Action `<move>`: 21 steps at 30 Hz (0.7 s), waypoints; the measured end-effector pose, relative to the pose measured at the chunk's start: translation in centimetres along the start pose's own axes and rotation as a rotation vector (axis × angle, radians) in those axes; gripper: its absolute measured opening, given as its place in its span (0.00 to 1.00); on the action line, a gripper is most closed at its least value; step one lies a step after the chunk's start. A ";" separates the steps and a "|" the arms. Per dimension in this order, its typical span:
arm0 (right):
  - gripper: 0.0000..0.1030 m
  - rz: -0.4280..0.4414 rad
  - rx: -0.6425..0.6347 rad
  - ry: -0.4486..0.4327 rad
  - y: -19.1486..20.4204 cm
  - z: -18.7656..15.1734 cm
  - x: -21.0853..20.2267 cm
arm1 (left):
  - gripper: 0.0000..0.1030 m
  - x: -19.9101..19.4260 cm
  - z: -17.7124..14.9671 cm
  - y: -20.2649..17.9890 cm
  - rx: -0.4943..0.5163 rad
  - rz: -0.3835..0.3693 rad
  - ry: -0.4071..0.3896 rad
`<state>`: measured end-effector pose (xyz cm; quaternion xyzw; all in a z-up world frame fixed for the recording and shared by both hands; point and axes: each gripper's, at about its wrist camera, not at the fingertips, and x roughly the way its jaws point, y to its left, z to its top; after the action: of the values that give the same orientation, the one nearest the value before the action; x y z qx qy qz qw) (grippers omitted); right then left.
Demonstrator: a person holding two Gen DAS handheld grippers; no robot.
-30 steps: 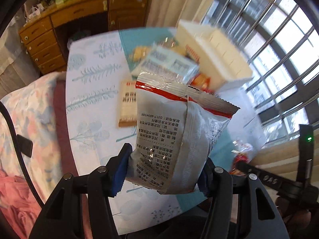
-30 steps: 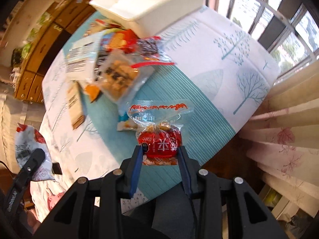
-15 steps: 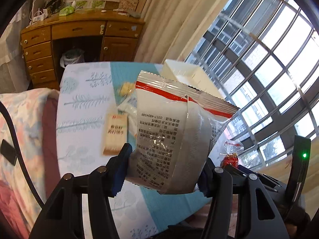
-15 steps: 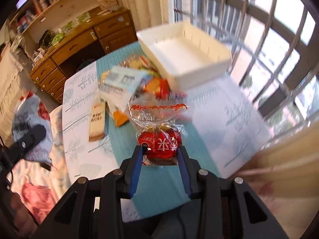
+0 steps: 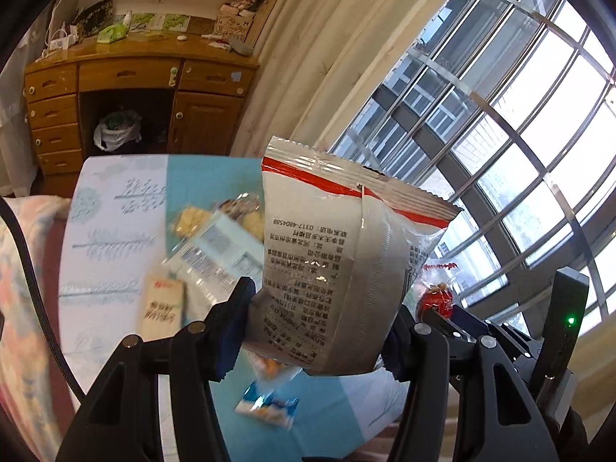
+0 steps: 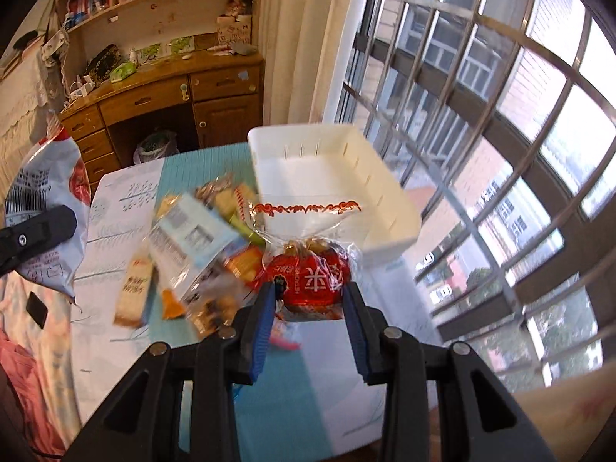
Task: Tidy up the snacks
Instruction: 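Carry both packets into the white tray and open both tools to release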
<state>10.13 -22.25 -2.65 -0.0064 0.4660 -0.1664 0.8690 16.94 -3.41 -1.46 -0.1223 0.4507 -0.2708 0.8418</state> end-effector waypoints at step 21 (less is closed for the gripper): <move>0.21 0.247 -0.190 0.015 -9.7 8.4 10.8 | 0.56 17.9 6.5 -11.4 -0.127 0.117 0.026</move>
<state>19.75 -35.81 -4.99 -0.0300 0.4833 -0.0133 0.8748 26.36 -23.21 -5.08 -0.1455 0.4842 -0.1936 0.8408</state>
